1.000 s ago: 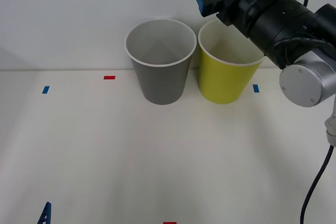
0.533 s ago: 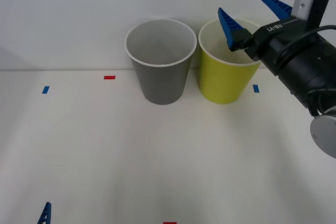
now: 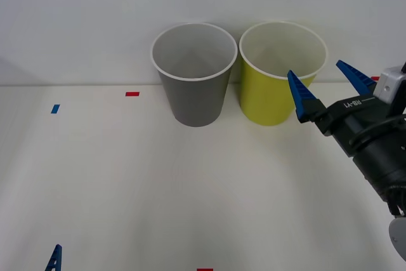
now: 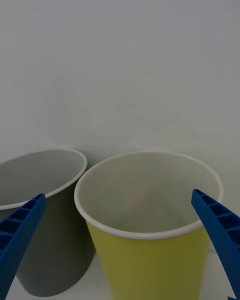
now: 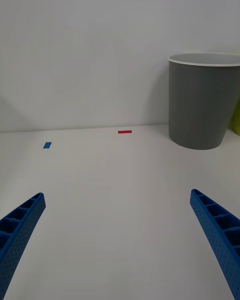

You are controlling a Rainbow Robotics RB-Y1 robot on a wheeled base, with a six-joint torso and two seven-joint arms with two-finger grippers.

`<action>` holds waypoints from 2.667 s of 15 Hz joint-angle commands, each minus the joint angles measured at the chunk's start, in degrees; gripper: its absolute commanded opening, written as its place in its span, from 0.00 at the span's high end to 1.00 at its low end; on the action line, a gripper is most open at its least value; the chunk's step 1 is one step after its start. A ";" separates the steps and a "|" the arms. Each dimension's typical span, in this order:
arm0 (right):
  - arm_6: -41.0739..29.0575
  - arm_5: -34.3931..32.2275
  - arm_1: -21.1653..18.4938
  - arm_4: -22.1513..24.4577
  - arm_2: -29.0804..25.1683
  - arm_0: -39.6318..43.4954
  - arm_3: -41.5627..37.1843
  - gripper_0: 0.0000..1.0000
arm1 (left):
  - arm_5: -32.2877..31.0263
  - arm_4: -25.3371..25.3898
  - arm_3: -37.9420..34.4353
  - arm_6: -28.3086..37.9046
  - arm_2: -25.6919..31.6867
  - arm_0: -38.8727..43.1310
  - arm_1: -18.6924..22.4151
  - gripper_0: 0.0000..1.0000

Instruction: Put cans in the gray bin and PET bottles in the light green bin.

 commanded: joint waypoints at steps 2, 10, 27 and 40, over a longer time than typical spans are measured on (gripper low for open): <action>0.50 -6.37 1.06 0.46 2.04 8.27 0.15 0.00 | 0.00 0.00 0.00 0.00 0.00 0.00 0.00 0.00; 2.96 -15.51 8.97 11.63 4.41 16.18 3.40 0.00 | 0.00 0.00 0.00 0.00 0.00 0.00 0.00 0.00; 2.35 -43.37 1.76 12.24 6.26 45.00 6.82 0.00 | 0.00 0.00 0.00 0.00 0.00 0.00 0.00 0.00; 2.08 -43.63 5.80 13.91 6.26 47.82 6.82 0.00 | 0.00 0.00 0.00 0.00 0.00 0.00 0.00 0.00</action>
